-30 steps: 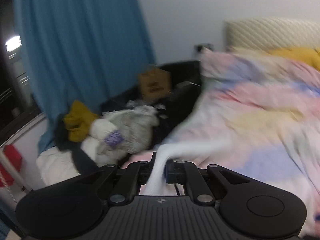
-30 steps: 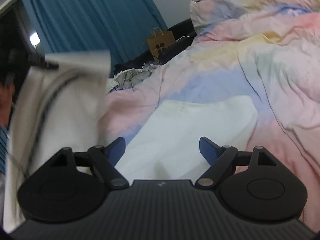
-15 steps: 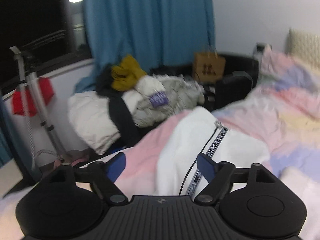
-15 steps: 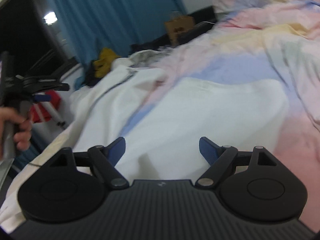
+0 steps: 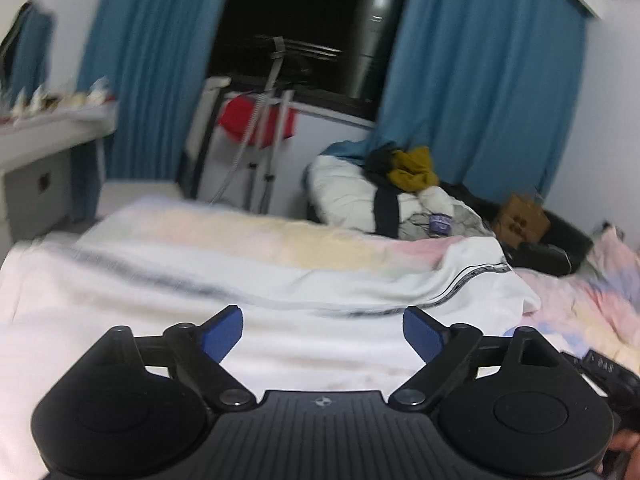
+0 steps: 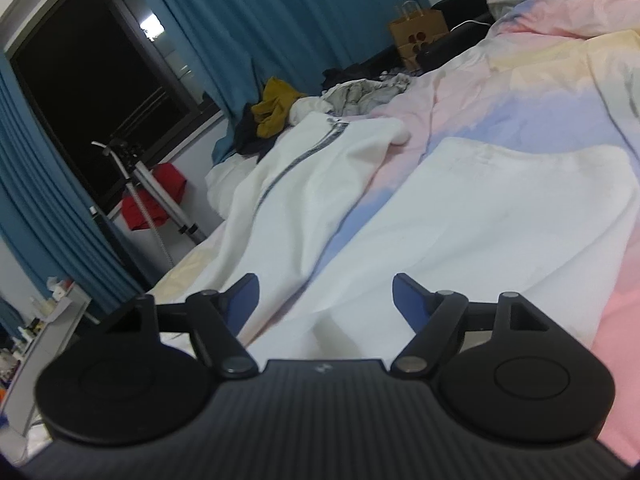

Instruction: Fold clothes

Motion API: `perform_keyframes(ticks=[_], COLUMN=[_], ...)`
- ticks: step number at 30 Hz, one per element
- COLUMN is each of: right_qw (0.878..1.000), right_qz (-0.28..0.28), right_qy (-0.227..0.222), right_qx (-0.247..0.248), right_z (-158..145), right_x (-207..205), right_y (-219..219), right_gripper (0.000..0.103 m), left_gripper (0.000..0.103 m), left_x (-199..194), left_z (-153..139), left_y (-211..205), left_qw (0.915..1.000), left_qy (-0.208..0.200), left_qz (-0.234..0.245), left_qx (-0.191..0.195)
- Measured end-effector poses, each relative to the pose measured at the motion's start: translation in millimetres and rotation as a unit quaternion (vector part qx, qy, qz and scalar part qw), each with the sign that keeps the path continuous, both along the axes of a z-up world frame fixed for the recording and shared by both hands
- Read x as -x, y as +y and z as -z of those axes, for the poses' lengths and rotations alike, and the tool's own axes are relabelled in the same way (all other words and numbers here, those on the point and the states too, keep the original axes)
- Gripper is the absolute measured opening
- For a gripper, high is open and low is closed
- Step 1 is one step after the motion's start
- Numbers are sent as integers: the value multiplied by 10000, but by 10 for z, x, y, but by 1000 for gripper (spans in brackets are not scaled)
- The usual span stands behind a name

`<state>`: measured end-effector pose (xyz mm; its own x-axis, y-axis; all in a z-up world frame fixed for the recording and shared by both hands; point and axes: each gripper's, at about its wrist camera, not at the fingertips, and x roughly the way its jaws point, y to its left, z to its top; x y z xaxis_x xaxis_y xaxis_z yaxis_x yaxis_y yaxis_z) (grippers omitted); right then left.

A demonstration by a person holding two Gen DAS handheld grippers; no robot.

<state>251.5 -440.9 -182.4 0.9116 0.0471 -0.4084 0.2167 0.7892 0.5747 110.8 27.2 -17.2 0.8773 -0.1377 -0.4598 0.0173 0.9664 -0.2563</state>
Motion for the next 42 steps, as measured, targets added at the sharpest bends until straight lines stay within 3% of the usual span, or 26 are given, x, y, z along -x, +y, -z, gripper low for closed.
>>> perform_keyframes(ticks=[3,6,9,13,16,19,23,24,25,27,32,35,42], right_qw=[9993,9986,9974,9955,9931,9944,9964,9970,9970,9970,9939,9898,9924], right_qz=[-235,-174,-105,375,639,660,549,523,525,608,1098,1418,1128], right_qy=[55,147,245,639,596,487,443,507,560,460,-122,-70,346], right_qx=[-268,-470,-666,-598,-783,-665,-469,-276,-88,116,51,145,352], right_z=[-47,-77,-101,136,313,419,425,397,349,232,-151,-194,-126], right_x=[-109,-481,-856,-1474,-1836,-2131,-2393,-2446,-2463,-2411,-1883,-1533,-1189], right_y=[-32,-272,-512,-846,-1004,-1013,-926,-879,-838,-784,-855,-986,-875], right_gripper=[76,76,72,68,61,58,40,22,12,10,8,8,10], left_gripper=[89,89,90,90,90,90,90,90,90,90,90,90,90], left_x=[461,616,549,453,273,120,-9,-17,-21,-9,106,187,169], left_z=[58,108,214,362,499,610,690,691,688,675,550,454,372], left_y=[321,515,637,796,850,868,866,866,870,879,912,930,948], left_qw=[9989,9970,9955,9928,9905,9889,9879,9880,9882,9887,9904,9908,9920], left_qy=[39,21,90,205,319,446,492,495,492,469,264,199,321], left_qz=[-310,-390,-515,-648,-617,-529,-487,-493,-503,-526,-584,-613,-641], left_qx=[343,672,795,984,1186,1312,1385,1378,1360,1322,1227,1193,1037])
